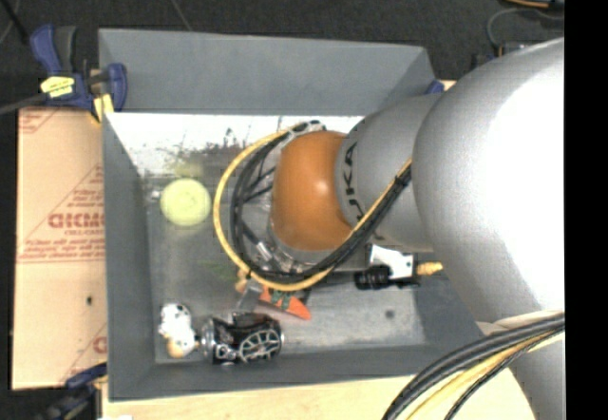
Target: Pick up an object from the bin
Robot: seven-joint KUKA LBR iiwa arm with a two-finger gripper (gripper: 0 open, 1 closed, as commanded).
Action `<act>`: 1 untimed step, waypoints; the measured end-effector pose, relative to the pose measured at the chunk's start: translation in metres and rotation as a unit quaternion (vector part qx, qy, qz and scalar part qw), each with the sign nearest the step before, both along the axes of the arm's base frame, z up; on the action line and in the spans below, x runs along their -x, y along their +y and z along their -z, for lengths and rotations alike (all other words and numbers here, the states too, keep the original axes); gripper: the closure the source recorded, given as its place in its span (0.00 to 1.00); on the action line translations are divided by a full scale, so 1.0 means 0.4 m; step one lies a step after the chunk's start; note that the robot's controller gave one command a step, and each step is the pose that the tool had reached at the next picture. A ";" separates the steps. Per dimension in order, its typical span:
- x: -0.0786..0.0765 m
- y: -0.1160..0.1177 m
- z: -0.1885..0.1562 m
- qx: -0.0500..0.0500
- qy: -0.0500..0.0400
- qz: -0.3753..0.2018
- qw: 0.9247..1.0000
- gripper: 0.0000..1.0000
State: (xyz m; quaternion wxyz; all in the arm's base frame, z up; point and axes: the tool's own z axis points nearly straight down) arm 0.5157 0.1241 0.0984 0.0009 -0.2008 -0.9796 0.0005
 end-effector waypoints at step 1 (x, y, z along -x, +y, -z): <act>-0.005 0.001 -0.050 -0.001 -0.004 -0.001 1.000 1.00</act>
Offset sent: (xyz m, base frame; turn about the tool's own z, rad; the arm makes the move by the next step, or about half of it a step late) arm 0.0000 0.0001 0.0029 0.0000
